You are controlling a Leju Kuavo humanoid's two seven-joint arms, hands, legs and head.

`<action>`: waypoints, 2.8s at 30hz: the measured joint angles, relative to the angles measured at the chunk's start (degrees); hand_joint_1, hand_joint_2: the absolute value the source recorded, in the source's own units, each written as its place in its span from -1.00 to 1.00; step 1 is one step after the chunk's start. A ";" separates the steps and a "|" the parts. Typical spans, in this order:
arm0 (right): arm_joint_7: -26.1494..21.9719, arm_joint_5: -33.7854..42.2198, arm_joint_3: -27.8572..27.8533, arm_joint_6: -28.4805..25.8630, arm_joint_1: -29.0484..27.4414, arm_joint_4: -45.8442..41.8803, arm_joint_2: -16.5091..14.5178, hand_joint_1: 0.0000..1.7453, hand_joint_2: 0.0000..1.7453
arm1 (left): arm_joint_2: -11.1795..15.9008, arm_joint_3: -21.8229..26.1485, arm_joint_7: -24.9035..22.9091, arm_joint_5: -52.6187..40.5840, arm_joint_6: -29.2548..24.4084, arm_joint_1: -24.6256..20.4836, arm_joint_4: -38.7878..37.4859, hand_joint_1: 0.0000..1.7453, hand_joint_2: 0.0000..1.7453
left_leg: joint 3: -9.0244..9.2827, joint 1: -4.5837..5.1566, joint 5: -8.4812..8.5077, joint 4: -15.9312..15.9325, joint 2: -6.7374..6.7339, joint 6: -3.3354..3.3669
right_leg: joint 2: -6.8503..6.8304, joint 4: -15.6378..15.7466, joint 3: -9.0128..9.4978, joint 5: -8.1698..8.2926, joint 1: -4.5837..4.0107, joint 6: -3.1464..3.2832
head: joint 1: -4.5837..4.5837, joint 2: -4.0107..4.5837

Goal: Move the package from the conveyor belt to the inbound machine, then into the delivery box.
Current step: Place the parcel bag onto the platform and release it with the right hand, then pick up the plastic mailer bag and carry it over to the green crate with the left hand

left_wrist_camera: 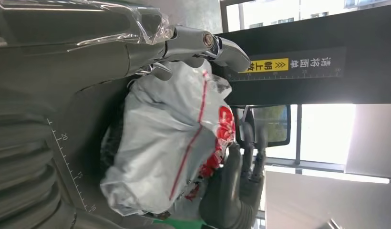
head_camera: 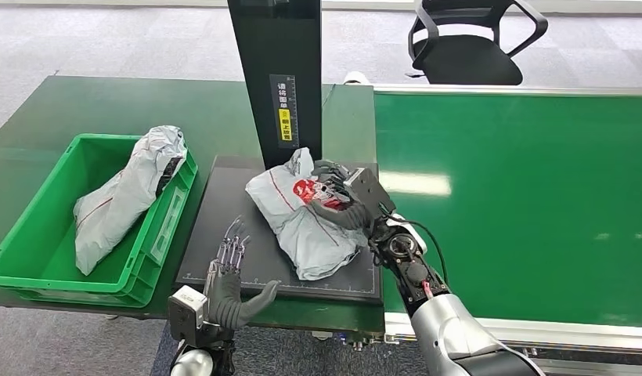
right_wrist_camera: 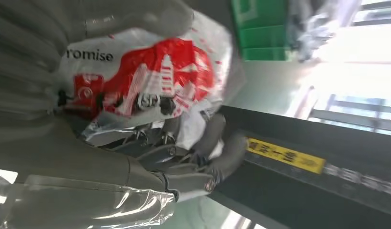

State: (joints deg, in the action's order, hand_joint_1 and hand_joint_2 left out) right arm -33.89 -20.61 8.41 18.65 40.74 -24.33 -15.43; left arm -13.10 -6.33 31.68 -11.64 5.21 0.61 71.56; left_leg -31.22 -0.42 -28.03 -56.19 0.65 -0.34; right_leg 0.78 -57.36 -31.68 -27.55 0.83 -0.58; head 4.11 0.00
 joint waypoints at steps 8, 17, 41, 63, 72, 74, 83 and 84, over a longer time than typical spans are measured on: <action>-6.09 9.18 -0.06 2.77 -8.59 -10.15 0.91 -1.00 1.00 | 0.08 0.45 0.45 -3.19 -6.96 0.86 0.62 -1.00 1.00 | -0.03 0.00 -0.01 0.00 0.01 0.00 | 0.00 0.00 -0.03 -0.01 0.00 -0.01 | 0.01 0.00; -6.27 21.67 -0.29 3.37 -28.21 -39.44 0.48 -1.00 1.00 | 0.33 -3.02 -10.04 -34.91 -31.60 0.80 3.67 -1.00 1.00 | -0.11 0.00 -0.04 0.01 0.00 -0.02 | -0.03 0.02 -0.17 -0.03 0.00 -0.01 | 0.00 0.00; -6.22 24.48 -6.49 7.61 -34.75 -51.18 -3.36 -1.00 1.00 | -2.75 -24.18 -26.83 -50.16 -16.36 -35.66 -40.53 -0.90 1.00 | -0.11 0.00 0.18 -0.03 -0.17 0.01 | 0.19 0.02 -0.26 0.28 0.01 0.01 | -0.06 0.00; -6.22 24.12 -7.84 8.08 -37.93 -56.36 -3.51 -1.00 1.00 | -2.74 -34.71 -27.70 -44.60 -10.28 -40.50 -48.40 0.87 1.00 | -0.10 0.01 0.18 -0.02 -0.20 0.01 | 0.20 0.02 -0.22 0.28 0.01 0.01 | -0.05 0.00; -6.22 23.73 -7.35 7.80 -38.93 -57.94 -3.76 -1.00 1.00 | -2.74 -33.99 -25.76 -43.05 -19.53 -40.69 -49.51 1.00 1.00 | -0.10 0.01 0.18 -0.02 -0.19 0.01 | 0.19 0.02 -0.22 0.28 0.01 0.01 | -0.05 0.00; -6.22 23.74 -7.25 7.71 -39.09 -58.10 -3.76 -1.00 1.00 | -2.74 -33.70 -25.41 -42.80 -21.19 -40.70 -49.51 1.00 1.00 | -0.11 0.01 0.18 -0.02 -0.19 0.01 | 0.19 0.02 -0.22 0.28 0.01 0.01 | -0.05 0.00; -6.22 23.67 -7.10 7.22 -39.49 -58.24 -3.77 -1.00 1.00 | -2.75 -32.58 -21.75 -40.34 -27.76 -40.56 -49.29 0.92 1.00 | -0.11 0.01 0.18 -0.02 -0.19 0.01 | 0.19 0.02 -0.23 0.28 0.01 0.01 | -0.05 0.00; -6.22 23.65 -7.04 6.92 -39.59 -58.24 -3.77 -1.00 1.00 | -2.75 -32.04 -20.27 -39.25 -29.74 -40.54 -49.04 0.42 1.00 | -0.11 0.01 0.18 -0.02 -0.19 0.01 | 0.19 0.02 -0.23 0.28 0.01 0.01 | -0.05 0.00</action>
State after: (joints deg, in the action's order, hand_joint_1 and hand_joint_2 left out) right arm -40.11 3.04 1.37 25.57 1.16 -82.58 -19.19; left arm -15.86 -38.37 11.41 -50.89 -24.53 -39.92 22.52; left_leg -31.34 -0.41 -27.84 -56.22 0.46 -0.33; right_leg 0.97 -57.34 -31.91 -27.27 0.84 -0.57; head 4.06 0.00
